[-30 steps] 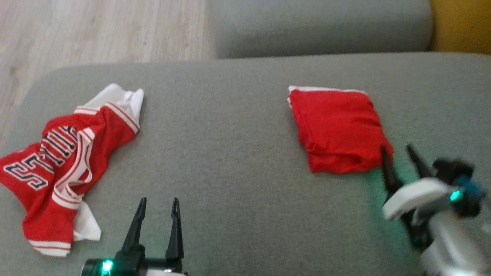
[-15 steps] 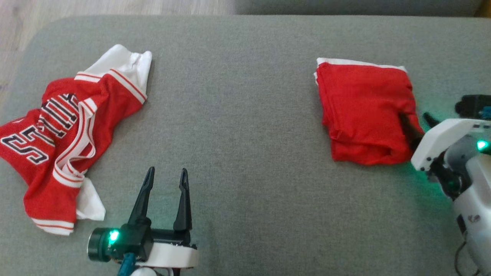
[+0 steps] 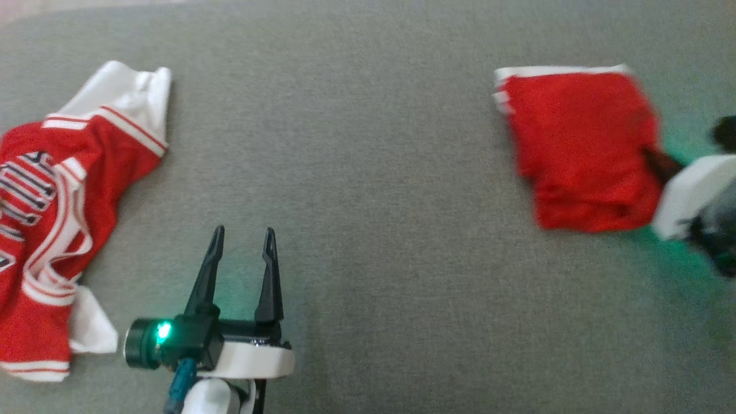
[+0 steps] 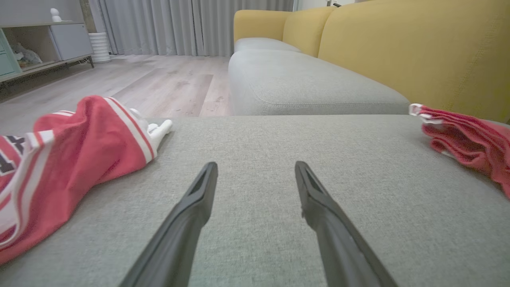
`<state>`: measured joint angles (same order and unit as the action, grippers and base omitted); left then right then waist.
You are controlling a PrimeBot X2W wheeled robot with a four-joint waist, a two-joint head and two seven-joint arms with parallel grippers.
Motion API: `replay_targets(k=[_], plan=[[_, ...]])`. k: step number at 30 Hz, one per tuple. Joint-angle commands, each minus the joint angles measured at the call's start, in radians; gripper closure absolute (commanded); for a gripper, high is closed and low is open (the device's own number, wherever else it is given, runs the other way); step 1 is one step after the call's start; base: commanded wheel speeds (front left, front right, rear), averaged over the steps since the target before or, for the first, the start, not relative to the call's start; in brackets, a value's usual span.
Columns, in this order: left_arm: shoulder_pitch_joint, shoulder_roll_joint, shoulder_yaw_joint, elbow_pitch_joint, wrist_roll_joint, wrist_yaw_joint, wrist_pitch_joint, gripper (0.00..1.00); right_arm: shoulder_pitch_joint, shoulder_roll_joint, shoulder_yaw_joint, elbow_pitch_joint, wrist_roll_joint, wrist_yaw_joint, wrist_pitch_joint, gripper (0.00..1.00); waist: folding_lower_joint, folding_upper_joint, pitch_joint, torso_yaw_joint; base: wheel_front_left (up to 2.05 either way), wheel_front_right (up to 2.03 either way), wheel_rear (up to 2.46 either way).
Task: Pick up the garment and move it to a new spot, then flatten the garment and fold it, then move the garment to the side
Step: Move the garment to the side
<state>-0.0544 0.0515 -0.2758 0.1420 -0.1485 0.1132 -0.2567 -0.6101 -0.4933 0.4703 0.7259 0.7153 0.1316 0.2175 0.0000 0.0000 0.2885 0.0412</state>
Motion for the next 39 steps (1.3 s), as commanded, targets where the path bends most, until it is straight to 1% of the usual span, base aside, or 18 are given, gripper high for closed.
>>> replay_targets(k=[1, 5, 9, 12, 13, 17, 18, 19, 20, 21, 23, 25, 27, 30, 32, 34, 36, 39], plan=[[-0.041, -0.001, 0.036, -0.035, 0.009, -0.006, -0.005, 0.00, -0.025, -0.080, -0.005, -0.012, -0.015, -0.001, -0.015, 1.00, 0.0000, 0.0000, 0.041, -0.035, 0.00, 0.00, 0.00], [-0.084, -0.001, 0.036, -0.044, 0.014, -0.015, -0.005, 0.00, -0.049, -0.211, -0.037, -0.008, -0.055, -0.001, -0.018, 1.00, 0.0000, 0.0000, 0.114, -0.061, 0.00, 0.00, 0.00], [-0.142, -0.001, 0.019, -0.049, 0.017, -0.028, -0.005, 0.00, -0.069, -0.326, -0.117, 0.005, -0.117, -0.001, -0.037, 1.00, 0.0000, 0.0000, 0.193, -0.061, 0.00, 0.00, 0.00], [-0.178, -0.001, 0.001, -0.052, 0.013, -0.031, -0.005, 0.00, -0.073, -0.380, -0.199, 0.015, -0.174, -0.001, -0.056, 1.00, 0.0000, 0.0000, 0.231, -0.054, 0.00, 0.00, 0.00], [-0.193, -0.001, -0.010, -0.052, 0.011, -0.033, -0.005, 0.00, -0.067, -0.388, -0.253, 0.019, -0.195, -0.001, -0.061, 1.00, 0.0000, 0.0000, 0.245, -0.050, 0.00, 0.00, 0.00], [-0.208, -0.001, -0.021, -0.046, 0.007, -0.032, -0.005, 0.00, -0.055, -0.398, -0.330, 0.006, -0.317, -0.001, -0.077, 1.00, 0.0000, 0.0000, 0.258, -0.042, 0.00, 0.00, 0.00], [-0.210, -0.001, -0.022, -0.044, 0.006, -0.032, -0.005, 0.00, -0.052, -0.391, -0.354, 0.006, -0.348, -0.001, -0.078, 0.75, 0.0000, 0.0000, 0.256, -0.041, 0.00, 0.00, 0.00], [-0.211, -0.001, -0.023, -0.041, 0.005, -0.032, -0.005, 0.00, -0.049, -0.382, -0.379, 0.008, -0.378, -0.001, -0.074, 0.17, 0.0000, 0.0000, 0.254, -0.039, 0.00, 0.00, 0.00], [-0.211, -0.001, -0.023, -0.041, 0.005, -0.032, -0.005, 0.00, -0.049, -0.382, -0.379, 0.008, -0.378, -0.001, -0.074, 0.17, 0.0000, 0.0000, 0.254, -0.039, 0.00, 0.00, 0.00], [-0.211, -0.001, -0.024, -0.038, 0.003, -0.031, -0.005, 0.00, -0.047, -0.373, -0.407, 0.010, -0.413, -0.001, -0.075, 0.00, 0.0000, 0.0000, 0.249, -0.038, 0.00, 0.00, 0.00], [-0.209, -0.001, -0.026, -0.034, -0.003, -0.030, -0.005, 0.00, -0.040, -0.350, -0.455, 0.005, -0.493, -0.001, -0.080, 0.00, 0.0000, 0.0000, 0.234, -0.034, 0.00, 0.00, 0.00], [-0.205, -0.001, -0.024, -0.028, -0.006, -0.029, -0.005, 0.00, -0.038, -0.308, -0.509, -0.011, -0.568, -0.001, -0.095, 0.00, 0.0000, 0.0000, 0.211, -0.031, 0.00, 0.00, 0.00], [-0.196, -0.001, -0.022, -0.022, -0.007, -0.027, -0.005, 0.00, -0.027, -0.243, -0.557, -0.032, -0.634, -0.001, -0.102, 0.00, 0.0000, 0.0000, 0.178, -0.027, 0.00, 0.00, 0.00], [-0.171, -0.001, -0.016, -0.014, -0.009, -0.020, -0.005, 0.00, 0.006, -0.114, -0.592, -0.077, -0.698, -0.001, -0.119, 0.00, 0.0000, 0.0000, 0.112, -0.023, 0.00, 0.00, 0.00], [-0.148, -0.001, -0.010, -0.005, -0.009, -0.017, -0.005, 0.00, 0.042, -0.025, -0.584, -0.106, -0.704, -0.001, -0.144, 0.00, 0.0000, 0.0000, 0.057, -0.021, 0.00, 0.00, 0.00], [-0.118, -0.001, -0.003, 0.007, -0.008, -0.013, -0.005, 0.00, 0.083, 0.050, -0.550, -0.125, -0.693, -0.001, -0.184, 0.00, 0.0000, 0.0000, 0.001, -0.017, 0.00, 0.00, 0.00], [-0.088, -0.001, 0.007, 0.026, -0.006, -0.009, -0.005, 0.00, 0.127, 0.113, -0.506, -0.123, -0.663, -0.001, -0.234, 0.00, 0.0000, 0.0000, -0.060, -0.009, 0.00, 0.00, 0.00], [-0.039, -0.001, 0.024, 0.055, -0.004, 0.001, -0.005, 0.00, 0.205, 0.193, -0.407, -0.119, -0.589, -0.001, -0.327, 0.00, 0.0000, 0.0000, -0.151, 0.002, 0.00, 0.00, 0.00]])
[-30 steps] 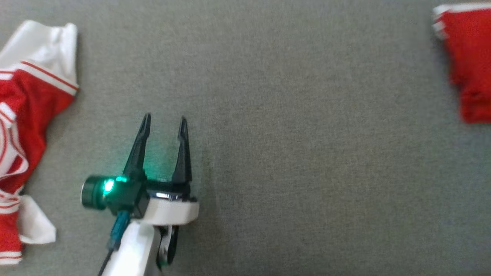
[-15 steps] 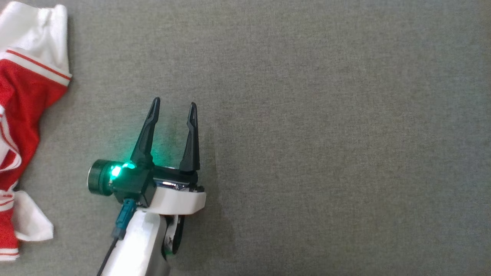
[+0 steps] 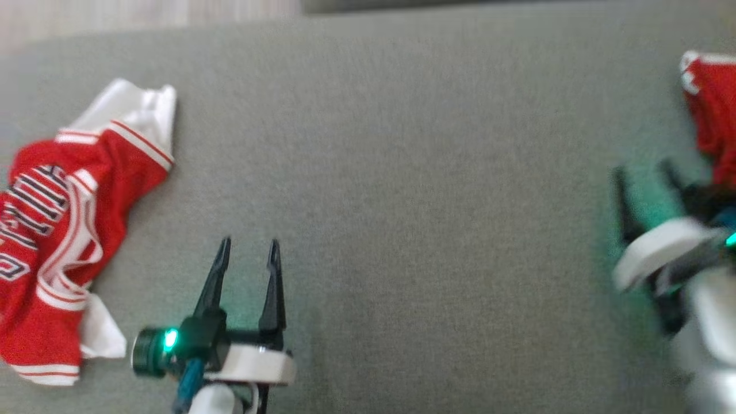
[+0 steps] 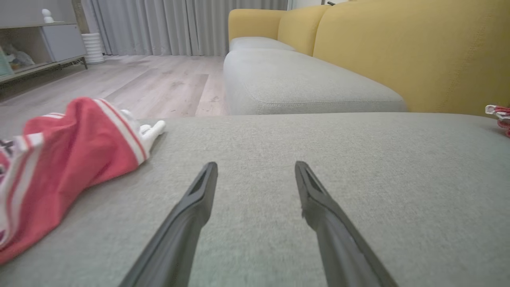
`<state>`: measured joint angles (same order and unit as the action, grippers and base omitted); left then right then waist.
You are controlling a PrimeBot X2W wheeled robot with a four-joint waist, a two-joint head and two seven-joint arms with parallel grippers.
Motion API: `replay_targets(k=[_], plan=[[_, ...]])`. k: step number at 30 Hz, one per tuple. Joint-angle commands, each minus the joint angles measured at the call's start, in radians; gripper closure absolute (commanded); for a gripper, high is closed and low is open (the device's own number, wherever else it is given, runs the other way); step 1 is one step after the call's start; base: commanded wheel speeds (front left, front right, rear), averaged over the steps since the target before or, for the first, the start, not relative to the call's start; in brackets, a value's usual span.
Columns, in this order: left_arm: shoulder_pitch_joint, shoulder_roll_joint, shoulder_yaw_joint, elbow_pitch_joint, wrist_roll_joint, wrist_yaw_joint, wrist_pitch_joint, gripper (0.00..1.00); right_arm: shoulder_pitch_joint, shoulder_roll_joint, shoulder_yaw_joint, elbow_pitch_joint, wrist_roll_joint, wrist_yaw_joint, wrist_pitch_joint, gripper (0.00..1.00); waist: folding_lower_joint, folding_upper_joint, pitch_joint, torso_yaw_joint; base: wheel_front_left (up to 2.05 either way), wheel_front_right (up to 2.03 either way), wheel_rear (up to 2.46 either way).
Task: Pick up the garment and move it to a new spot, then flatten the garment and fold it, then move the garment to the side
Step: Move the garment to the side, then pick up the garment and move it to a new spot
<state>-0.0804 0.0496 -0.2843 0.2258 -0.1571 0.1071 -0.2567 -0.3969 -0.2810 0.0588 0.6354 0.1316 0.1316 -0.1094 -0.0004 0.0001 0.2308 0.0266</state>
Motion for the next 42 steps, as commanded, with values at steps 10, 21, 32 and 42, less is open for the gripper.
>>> replay_targets(k=[10, 21, 32, 42], plan=[[0.128, 0.001, 0.107, -0.036, 0.031, 0.015, -0.005, 0.00, 0.229, 0.119, 0.168, -0.162, 0.112, -0.001, -0.152, 0.00, 0.0004, -0.0001, -0.283, 0.026, 0.00, 0.00, 0.00], [0.207, 0.001, 0.142, -0.055, 0.056, 0.013, -0.005, 0.00, 0.441, 0.199, 0.112, -0.383, 0.041, -0.001, -0.152, 0.00, 0.0004, -0.0001, -0.361, 0.017, 0.00, 0.00, 0.00], [0.221, 0.001, 0.141, -0.069, 0.090, 0.002, -0.005, 0.00, 0.469, 0.220, 0.099, -0.389, 0.030, -0.001, -0.152, 0.00, 0.0004, -0.0001, -0.371, 0.022, 0.00, 0.00, 0.00], [0.224, 0.001, 0.151, -0.058, 0.116, -0.008, -0.005, 0.00, 0.478, 0.228, 0.067, -0.393, 0.028, -0.001, -0.152, 0.00, 0.0004, -0.0001, -0.375, 0.012, 0.00, 0.00, 0.00]])
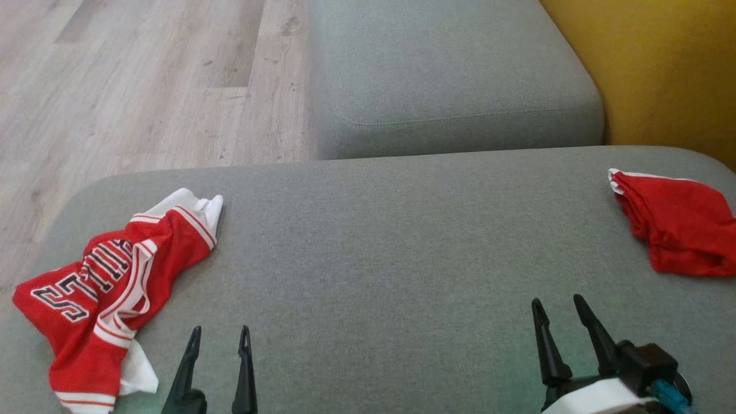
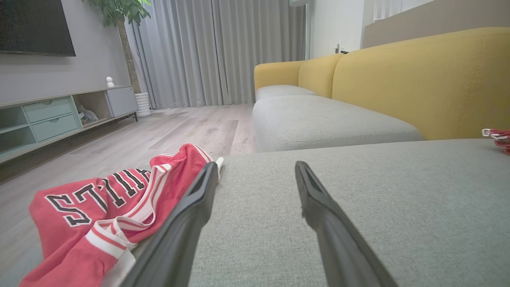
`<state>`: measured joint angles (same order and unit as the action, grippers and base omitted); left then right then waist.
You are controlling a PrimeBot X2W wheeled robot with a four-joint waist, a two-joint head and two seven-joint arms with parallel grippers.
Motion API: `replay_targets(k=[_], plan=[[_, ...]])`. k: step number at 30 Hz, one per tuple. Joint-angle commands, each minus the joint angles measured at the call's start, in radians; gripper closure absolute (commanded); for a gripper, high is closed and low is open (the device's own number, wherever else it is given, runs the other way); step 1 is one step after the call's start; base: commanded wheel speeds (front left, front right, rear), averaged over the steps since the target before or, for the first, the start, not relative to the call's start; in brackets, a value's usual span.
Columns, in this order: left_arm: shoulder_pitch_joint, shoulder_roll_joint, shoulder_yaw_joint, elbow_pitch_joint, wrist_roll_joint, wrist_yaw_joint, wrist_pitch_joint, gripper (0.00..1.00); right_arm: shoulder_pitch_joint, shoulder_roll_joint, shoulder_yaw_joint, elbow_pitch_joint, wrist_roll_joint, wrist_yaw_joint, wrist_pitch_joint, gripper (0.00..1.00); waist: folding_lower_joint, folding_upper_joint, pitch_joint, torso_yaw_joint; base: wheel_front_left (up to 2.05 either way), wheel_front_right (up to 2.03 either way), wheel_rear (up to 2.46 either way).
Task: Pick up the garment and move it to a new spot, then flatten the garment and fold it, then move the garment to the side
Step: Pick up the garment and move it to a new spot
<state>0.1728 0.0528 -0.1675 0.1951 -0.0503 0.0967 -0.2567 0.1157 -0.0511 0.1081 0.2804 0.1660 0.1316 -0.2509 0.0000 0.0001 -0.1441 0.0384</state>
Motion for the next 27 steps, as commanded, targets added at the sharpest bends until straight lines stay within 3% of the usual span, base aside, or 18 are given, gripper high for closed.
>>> replay_targets(k=[1, 6, 10, 21, 24, 27], plan=[[-0.029, -0.003, 0.036, -0.025, 0.009, 0.002, -0.005, 0.00, -0.035, -0.001, 0.017, -0.037, -0.006, -0.001, -0.011, 0.00, 0.0000, -0.0001, 0.000, -0.001, 0.00, 0.00, 0.00], [-0.030, -0.003, 0.042, -0.009, 0.009, -0.002, -0.005, 0.00, -0.034, 0.000, 0.012, -0.035, -0.006, -0.001, -0.011, 0.00, 0.0000, -0.0001, 0.003, 0.003, 0.00, 0.00, 0.00], [-0.040, -0.003, 0.045, -0.005, 0.014, -0.004, -0.005, 0.00, -0.028, 0.000, 0.012, -0.032, 0.006, -0.001, -0.011, 0.00, 0.0000, -0.0001, 0.006, 0.045, 0.00, 0.00, 0.00], [-0.044, 0.016, 0.077, -0.030, 0.029, 0.017, -0.005, 0.00, -0.045, 0.001, 0.048, -0.037, 0.041, -0.001, -0.011, 0.00, 0.0000, -0.0001, 0.040, 0.295, 0.00, 0.00, 0.00], [-0.051, 0.025, 0.096, -0.034, 0.021, 0.017, -0.005, 0.00, -0.051, 0.001, 0.043, -0.042, 0.037, -0.001, -0.011, 0.00, 0.0000, -0.0001, 0.058, 0.391, 0.00, 0.00, 0.00], [-0.069, 0.031, 0.108, -0.051, 0.016, 0.013, -0.005, 0.00, -0.064, 0.001, 0.043, -0.042, 0.028, -0.001, -0.011, 0.00, 0.0000, -0.0001, 0.085, 0.415, 0.00, 0.00, 0.00]])
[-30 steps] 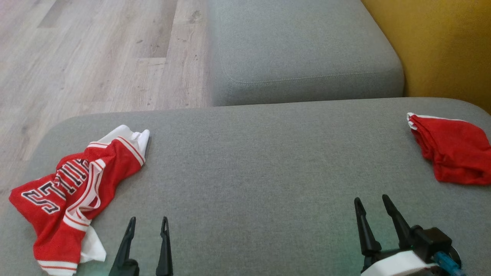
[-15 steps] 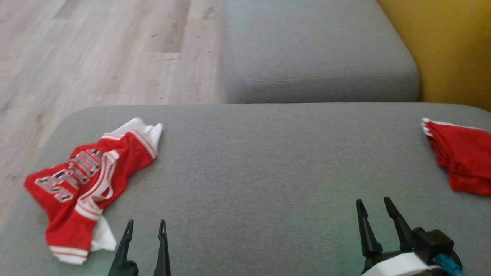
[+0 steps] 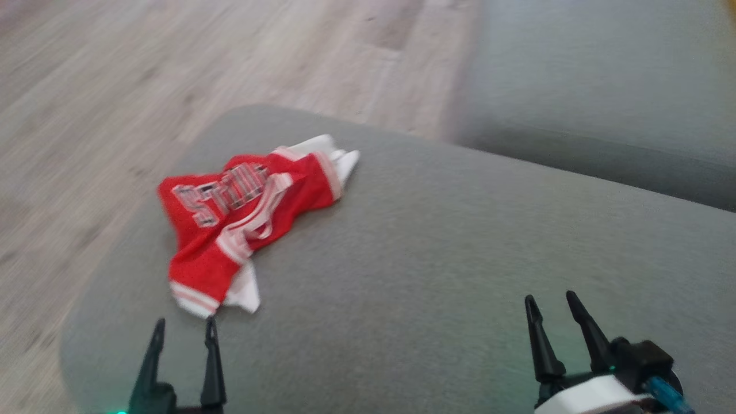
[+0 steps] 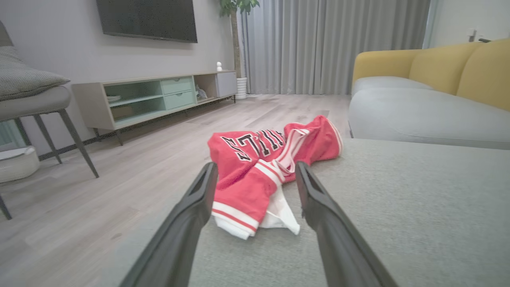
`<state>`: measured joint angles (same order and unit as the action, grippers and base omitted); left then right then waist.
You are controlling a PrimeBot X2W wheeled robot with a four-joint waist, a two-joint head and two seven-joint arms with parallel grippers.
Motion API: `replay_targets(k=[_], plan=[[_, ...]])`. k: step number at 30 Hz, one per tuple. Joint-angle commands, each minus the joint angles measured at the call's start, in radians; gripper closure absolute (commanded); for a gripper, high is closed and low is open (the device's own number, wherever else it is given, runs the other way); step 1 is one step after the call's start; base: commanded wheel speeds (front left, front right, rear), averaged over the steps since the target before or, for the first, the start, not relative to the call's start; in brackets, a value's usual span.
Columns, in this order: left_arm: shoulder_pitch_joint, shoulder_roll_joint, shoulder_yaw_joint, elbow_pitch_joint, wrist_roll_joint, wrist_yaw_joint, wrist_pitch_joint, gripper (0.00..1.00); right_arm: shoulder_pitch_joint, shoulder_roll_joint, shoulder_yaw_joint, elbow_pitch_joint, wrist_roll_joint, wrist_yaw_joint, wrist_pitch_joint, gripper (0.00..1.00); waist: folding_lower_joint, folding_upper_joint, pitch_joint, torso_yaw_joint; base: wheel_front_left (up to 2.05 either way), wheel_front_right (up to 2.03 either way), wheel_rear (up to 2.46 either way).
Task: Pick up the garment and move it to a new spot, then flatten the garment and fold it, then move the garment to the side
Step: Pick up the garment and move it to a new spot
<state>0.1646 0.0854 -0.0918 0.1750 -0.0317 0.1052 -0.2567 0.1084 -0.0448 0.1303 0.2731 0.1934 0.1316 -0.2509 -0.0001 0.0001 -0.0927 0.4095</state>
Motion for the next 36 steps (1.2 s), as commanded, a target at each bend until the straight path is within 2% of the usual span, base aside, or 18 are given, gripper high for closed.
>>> replay_targets(k=[1, 6, 10, 12, 17, 22, 28, 34, 35, 36], plan=[[-0.070, 0.004, 0.035, -0.037, 0.000, 0.001, -0.005, 0.00, -0.064, -0.006, 0.024, -0.030, -0.008, -0.001, -0.011, 0.00, 0.0001, -0.0001, 0.044, 0.054, 0.00, 0.00, 0.00], [-0.106, 0.026, 0.044, -0.048, 0.009, -0.007, -0.005, 0.00, -0.086, -0.010, 0.022, -0.015, -0.045, -0.001, -0.011, 0.00, 0.0001, -0.0001, 0.077, 0.081, 0.00, 0.00, 0.00], [-0.163, 0.044, 0.016, -0.022, 0.024, -0.041, -0.005, 0.00, -0.074, -0.030, -0.012, -0.021, -0.055, -0.001, -0.011, 0.00, 0.0001, -0.0001, 0.099, 0.100, 0.00, 0.00, 0.00], [-0.209, 0.052, -0.006, 0.015, 0.032, -0.063, -0.005, 0.00, -0.056, -0.042, -0.024, -0.029, -0.065, -0.001, -0.011, 0.00, 0.0001, -0.0001, 0.117, 0.107, 0.00, 0.00, 0.00], [-0.362, 0.033, -0.028, 0.167, 0.013, -0.096, -0.005, 0.00, -0.076, -0.115, -0.012, -0.046, -0.085, -0.001, -0.011, 0.00, 0.0001, -0.0001, 0.227, 0.073, 0.00, 0.00, 0.00], [-0.522, 0.002, -0.037, 0.359, -0.001, -0.079, -0.005, 0.00, -0.124, -0.188, 0.000, -0.062, -0.096, -0.001, -0.011, 0.00, 0.0001, -0.0001, 0.330, 0.039, 0.00, 0.00, 0.00], [-0.693, -0.023, -0.026, 0.635, -0.041, -0.028, -0.002, 0.00, -0.159, -0.264, 0.003, -0.074, -0.103, -0.001, -0.011, 0.00, 0.0001, -0.0001, 0.422, 0.026, 0.00, 0.00, 0.00], [-0.813, -0.027, -0.023, 0.857, -0.056, 0.020, 0.018, 0.00, -0.185, -0.301, 0.018, -0.077, -0.103, -0.001, -0.011, 0.00, 0.0001, -0.0001, 0.461, 0.015, 0.00, 0.00, 0.00], [-0.823, -0.026, -0.021, 0.881, -0.060, 0.017, 0.016, 0.29, -0.189, -0.302, 0.021, -0.075, -0.103, -0.001, -0.011, 0.00, 0.0001, -0.0001, 0.460, 0.012, 0.00, 0.00, 0.00], [-0.833, -0.023, -0.018, 0.891, -0.065, 0.012, 0.010, 0.72, -0.193, -0.300, 0.026, -0.073, -0.103, -0.001, -0.011, 0.00, 0.0001, -0.0001, 0.457, 0.008, 0.00, 0.00, 0.00]])
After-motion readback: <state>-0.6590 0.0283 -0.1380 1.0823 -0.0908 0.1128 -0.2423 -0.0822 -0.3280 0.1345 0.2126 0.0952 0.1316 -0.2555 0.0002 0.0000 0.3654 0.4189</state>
